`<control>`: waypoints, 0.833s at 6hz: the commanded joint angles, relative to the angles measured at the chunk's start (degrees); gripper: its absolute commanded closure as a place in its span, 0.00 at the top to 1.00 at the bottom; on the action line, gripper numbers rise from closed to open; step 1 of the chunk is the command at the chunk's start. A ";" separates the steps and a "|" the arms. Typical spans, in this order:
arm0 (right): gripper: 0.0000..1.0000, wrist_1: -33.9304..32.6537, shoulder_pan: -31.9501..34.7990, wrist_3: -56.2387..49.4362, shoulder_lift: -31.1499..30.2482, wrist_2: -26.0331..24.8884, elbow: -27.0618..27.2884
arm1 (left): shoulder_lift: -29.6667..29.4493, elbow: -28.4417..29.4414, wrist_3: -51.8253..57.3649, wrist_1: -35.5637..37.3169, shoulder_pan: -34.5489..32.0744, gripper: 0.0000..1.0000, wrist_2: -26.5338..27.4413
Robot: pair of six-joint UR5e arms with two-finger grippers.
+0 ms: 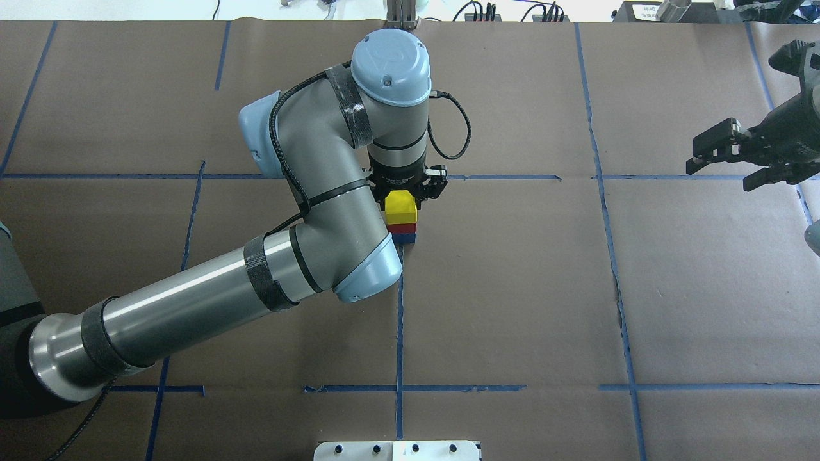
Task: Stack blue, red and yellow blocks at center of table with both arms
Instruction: 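Lower the yellow cube onto the red cube with the left gripper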
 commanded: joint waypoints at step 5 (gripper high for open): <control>1.00 0.00 0.00 0.10 0.00 0.00 0.00 | 0.25 -4.49 -0.47 -0.86 -0.43 1.00 1.20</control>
